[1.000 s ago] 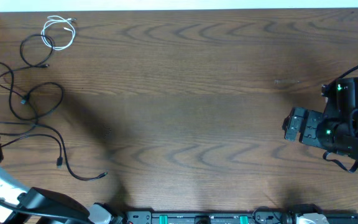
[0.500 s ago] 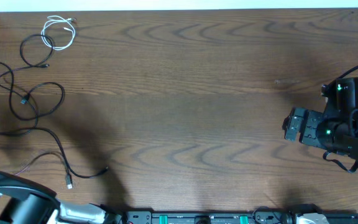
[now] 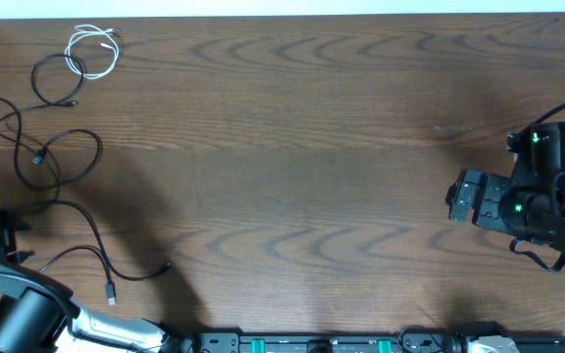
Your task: Untangle cables
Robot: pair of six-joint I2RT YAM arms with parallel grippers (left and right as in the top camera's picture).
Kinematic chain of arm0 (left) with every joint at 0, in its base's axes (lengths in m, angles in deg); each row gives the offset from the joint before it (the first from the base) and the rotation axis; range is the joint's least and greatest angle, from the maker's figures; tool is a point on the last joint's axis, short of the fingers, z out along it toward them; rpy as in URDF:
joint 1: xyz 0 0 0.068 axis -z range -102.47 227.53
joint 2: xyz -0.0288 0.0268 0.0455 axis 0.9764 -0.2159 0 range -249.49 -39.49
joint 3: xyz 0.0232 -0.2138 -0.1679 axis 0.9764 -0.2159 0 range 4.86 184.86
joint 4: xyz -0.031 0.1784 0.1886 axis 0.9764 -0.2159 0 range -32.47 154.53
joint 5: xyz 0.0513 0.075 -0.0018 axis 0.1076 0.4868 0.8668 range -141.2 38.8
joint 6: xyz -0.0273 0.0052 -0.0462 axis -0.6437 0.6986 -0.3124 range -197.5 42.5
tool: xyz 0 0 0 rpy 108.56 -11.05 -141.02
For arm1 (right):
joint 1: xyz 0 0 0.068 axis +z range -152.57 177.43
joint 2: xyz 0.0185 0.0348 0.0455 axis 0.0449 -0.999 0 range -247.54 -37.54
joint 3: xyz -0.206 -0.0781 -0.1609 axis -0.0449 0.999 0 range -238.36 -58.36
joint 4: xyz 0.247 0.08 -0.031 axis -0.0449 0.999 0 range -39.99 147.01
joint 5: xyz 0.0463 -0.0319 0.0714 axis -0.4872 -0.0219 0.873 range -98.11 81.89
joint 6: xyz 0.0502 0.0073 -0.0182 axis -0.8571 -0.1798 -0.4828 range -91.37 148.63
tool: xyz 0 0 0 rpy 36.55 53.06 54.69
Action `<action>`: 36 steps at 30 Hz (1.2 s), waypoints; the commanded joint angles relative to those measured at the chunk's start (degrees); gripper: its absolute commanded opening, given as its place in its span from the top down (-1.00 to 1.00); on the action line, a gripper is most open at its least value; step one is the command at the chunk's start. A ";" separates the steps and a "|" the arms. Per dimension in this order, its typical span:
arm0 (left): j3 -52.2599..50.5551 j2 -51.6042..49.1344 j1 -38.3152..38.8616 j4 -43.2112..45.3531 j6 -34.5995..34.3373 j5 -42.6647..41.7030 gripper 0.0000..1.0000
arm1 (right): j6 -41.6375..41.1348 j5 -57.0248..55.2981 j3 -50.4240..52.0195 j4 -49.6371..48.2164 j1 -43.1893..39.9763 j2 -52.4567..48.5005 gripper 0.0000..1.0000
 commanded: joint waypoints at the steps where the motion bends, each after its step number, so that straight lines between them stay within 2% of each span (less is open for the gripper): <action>1: 0.31 -0.24 4.44 0.61 6.12 -2.05 0.00 | -0.37 -0.26 -0.26 0.07 -0.35 -0.02 -0.99; 6: 0.31 -0.26 11.15 3.41 6.27 1.73 -0.01 | -0.37 -0.26 -0.26 0.07 -0.35 -0.02 -0.98; 13: 0.31 -0.72 19.82 8.50 6.12 14.67 -0.08 | -0.37 -0.26 -0.26 0.09 -0.35 0.00 -0.98; 19: 0.31 -4.85 21.70 11.58 4.87 14.82 -0.29 | -0.37 -0.26 -0.26 0.07 -0.35 -0.02 -0.98; 26: 0.31 -11.32 21.18 13.31 4.92 14.84 -0.27 | -0.37 -0.26 -0.26 0.07 -0.35 -0.02 -0.98; 30: 0.31 -12.66 21.18 14.32 4.92 14.84 0.02 | -0.37 -0.26 -0.26 0.07 -0.35 -0.02 -0.99; 32: 0.31 -12.66 21.18 14.62 4.96 14.86 0.03 | -0.37 -0.26 -0.26 0.07 -0.35 -0.02 -0.99; 33: 0.31 -12.66 21.16 14.71 4.96 14.88 0.12 | -0.37 -0.26 -0.26 0.07 -0.35 -0.02 -0.99; 34: 0.31 -12.66 21.07 14.67 4.98 14.88 0.32 | -0.37 -0.26 -0.26 0.07 -0.35 -0.02 -0.98; 36: 0.31 -12.66 20.85 14.25 4.98 15.30 0.85 | -0.37 -0.26 -0.26 0.07 -0.35 -0.02 -0.99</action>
